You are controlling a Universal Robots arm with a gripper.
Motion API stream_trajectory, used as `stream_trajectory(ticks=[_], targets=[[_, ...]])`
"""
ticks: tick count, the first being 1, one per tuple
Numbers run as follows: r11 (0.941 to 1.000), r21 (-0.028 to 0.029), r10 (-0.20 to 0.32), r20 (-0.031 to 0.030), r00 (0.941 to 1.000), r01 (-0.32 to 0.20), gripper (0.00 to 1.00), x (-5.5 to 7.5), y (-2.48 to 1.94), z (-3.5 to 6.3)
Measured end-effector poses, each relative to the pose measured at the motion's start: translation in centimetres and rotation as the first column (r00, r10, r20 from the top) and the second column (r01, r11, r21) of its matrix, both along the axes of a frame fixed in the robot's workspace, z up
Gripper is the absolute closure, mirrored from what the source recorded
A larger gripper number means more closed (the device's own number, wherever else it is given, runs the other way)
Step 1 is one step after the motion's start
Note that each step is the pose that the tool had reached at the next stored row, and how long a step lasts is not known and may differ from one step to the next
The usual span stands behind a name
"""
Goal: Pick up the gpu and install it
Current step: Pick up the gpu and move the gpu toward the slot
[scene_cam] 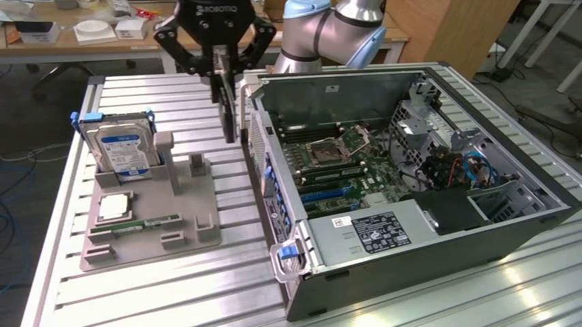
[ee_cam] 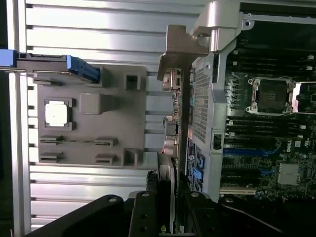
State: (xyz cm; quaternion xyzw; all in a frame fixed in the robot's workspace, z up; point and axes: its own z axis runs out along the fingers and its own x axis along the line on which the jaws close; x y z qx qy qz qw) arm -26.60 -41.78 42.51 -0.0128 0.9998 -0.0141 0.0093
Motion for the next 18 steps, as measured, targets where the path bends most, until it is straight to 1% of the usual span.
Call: stream_trajectory(ticks=[1,18], targets=[[1.0,0.0002,0.0,-0.0001,1.0,0.0,0.73,0.9,0.0,-0.01],[1.0,0.0008,0.0,-0.0001,1.0,0.0,0.73,8.7,0.0,-0.27]])
